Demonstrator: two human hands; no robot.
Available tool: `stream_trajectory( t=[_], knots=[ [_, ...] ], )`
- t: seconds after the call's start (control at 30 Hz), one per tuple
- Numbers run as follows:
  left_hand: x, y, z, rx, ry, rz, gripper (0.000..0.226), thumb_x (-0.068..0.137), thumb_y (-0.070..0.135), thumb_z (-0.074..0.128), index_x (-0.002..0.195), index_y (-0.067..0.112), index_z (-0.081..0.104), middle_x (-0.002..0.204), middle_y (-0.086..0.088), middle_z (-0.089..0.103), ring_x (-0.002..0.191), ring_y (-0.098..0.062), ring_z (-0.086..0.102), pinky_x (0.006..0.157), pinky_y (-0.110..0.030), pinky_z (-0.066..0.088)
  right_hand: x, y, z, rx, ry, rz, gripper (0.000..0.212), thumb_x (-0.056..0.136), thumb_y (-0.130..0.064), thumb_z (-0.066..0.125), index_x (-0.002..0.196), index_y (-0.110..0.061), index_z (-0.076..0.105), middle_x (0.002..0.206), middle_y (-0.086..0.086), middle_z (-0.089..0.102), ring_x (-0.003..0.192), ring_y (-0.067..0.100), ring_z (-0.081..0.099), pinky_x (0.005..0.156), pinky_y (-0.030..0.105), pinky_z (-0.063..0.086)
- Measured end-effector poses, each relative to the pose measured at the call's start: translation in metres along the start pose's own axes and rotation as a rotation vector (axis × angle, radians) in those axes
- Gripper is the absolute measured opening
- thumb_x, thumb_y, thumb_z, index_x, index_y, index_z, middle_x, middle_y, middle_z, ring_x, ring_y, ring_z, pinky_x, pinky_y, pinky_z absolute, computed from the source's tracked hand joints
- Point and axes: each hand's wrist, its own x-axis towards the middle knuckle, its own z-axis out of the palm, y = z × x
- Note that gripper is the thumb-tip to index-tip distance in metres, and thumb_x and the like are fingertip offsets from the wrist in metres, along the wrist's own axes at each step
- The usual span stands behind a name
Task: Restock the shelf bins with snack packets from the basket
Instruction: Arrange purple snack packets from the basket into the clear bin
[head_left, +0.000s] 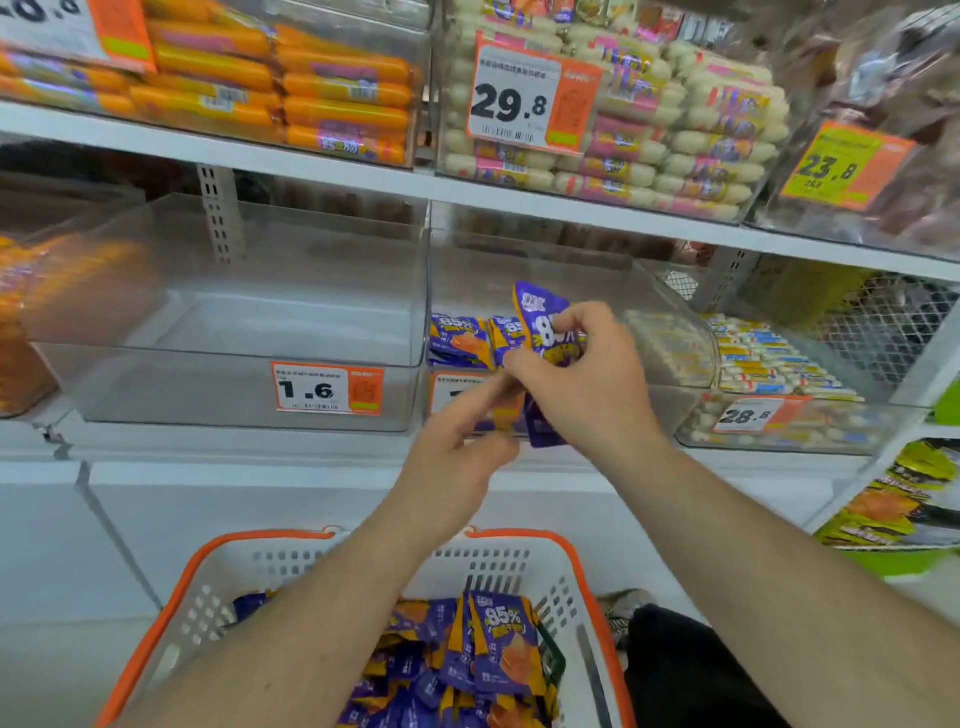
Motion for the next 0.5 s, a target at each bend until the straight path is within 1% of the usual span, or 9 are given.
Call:
stream_trajectory(
  t=[0.03, 0.1, 0.17, 0.2, 0.23, 0.27, 0.33, 0.4, 0.5],
  knots=[
    [0.013, -0.005, 0.000, 0.228, 0.008, 0.069, 0.069, 0.068, 0.009, 0.051, 0.134, 0.027, 0.054, 0.135, 0.009, 0.059, 0.133, -0.007, 0.045, 0.107, -0.027, 0.037, 0.017, 0.002, -0.008, -0.028, 0.037, -0.014, 0.038, 0.069, -0.037, 0.075, 0.097, -0.027, 0.051, 0.107, -0.004, 0.049, 0.087, 0.012, 0.052, 0.076, 0.028, 0.042],
    [0.039, -0.018, 0.000, 0.894, -0.040, 0.151, 0.082, 0.074, 0.023, 0.055, 0.151, 0.026, 0.030, 0.156, 0.004, 0.033, 0.148, -0.017, 0.018, 0.120, -0.045, 0.013, 0.051, 0.011, -0.020, -0.122, 0.078, -0.018, 0.041, 0.071, -0.037, 0.074, 0.102, -0.022, 0.051, 0.111, 0.000, 0.047, 0.091, 0.017, 0.051, 0.081, 0.031, 0.041],
    [0.059, -0.033, 0.001, 1.322, -0.115, 0.078, 0.090, 0.083, 0.032, 0.055, 0.156, 0.027, 0.003, 0.164, 0.008, 0.004, 0.151, -0.020, -0.005, 0.121, -0.046, -0.007, 0.084, 0.026, -0.025, -0.262, 0.055, 0.009, 0.047, 0.073, -0.041, 0.072, 0.109, -0.021, 0.049, 0.117, 0.006, 0.046, 0.100, 0.026, 0.052, 0.089, 0.036, 0.043],
    [0.064, -0.039, 0.001, 1.408, -0.115, 0.047, 0.089, 0.086, 0.033, 0.054, 0.156, 0.027, 0.000, 0.164, 0.008, 0.000, 0.151, -0.021, -0.005, 0.120, -0.046, -0.008, 0.098, 0.035, -0.025, -0.335, 0.014, 0.033, 0.053, 0.074, -0.044, 0.072, 0.116, -0.021, 0.048, 0.121, 0.009, 0.045, 0.106, 0.030, 0.053, 0.094, 0.039, 0.044],
    [0.066, -0.046, 0.000, 1.465, -0.109, 0.061, 0.087, 0.085, 0.032, 0.055, 0.156, 0.025, 0.006, 0.164, 0.005, 0.008, 0.150, -0.024, 0.006, 0.120, -0.046, -0.004, 0.110, 0.044, -0.024, -0.401, -0.035, 0.059, 0.061, 0.075, -0.048, 0.071, 0.125, -0.022, 0.045, 0.127, 0.012, 0.042, 0.112, 0.035, 0.052, 0.097, 0.042, 0.045],
    [0.066, -0.051, -0.002, 1.491, -0.092, 0.097, 0.085, 0.080, 0.029, 0.061, 0.155, 0.023, 0.020, 0.160, 0.002, 0.024, 0.145, -0.027, 0.024, 0.119, -0.046, 0.004, 0.120, 0.053, -0.021, -0.463, -0.084, 0.079, 0.070, 0.077, -0.051, 0.070, 0.135, -0.024, 0.040, 0.133, 0.015, 0.039, 0.118, 0.039, 0.050, 0.099, 0.045, 0.045],
    [0.064, -0.060, -0.003, 1.488, -0.030, 0.165, 0.082, 0.061, 0.025, 0.071, 0.141, 0.019, 0.050, 0.138, 0.001, 0.055, 0.118, -0.028, 0.055, 0.113, -0.046, 0.021, 0.135, 0.070, -0.016, -0.608, -0.151, 0.111, 0.082, 0.081, -0.055, 0.066, 0.147, -0.027, 0.027, 0.144, 0.018, 0.030, 0.124, 0.044, 0.045, 0.099, 0.046, 0.044],
    [0.066, -0.068, -0.003, 1.472, 0.016, 0.207, 0.074, 0.058, 0.025, 0.067, 0.131, 0.018, 0.059, 0.124, 0.001, 0.064, 0.102, -0.028, 0.060, 0.108, -0.044, 0.024, 0.145, 0.084, -0.010, -0.750, -0.201, 0.149, 0.083, 0.081, -0.055, 0.066, 0.148, -0.031, 0.022, 0.146, 0.018, 0.028, 0.123, 0.045, 0.046, 0.093, 0.045, 0.045],
    [0.066, -0.072, -0.003, 1.475, 0.095, 0.278, 0.068, 0.061, 0.023, 0.058, 0.129, 0.016, 0.062, 0.120, -0.001, 0.066, 0.098, -0.031, 0.061, 0.106, -0.045, 0.026, 0.154, 0.101, 0.003, -0.870, -0.290, 0.258, 0.084, 0.072, -0.053, 0.068, 0.142, -0.029, 0.029, 0.141, 0.021, 0.036, 0.119, 0.044, 0.049, 0.094, 0.045, 0.048]
  ],
)
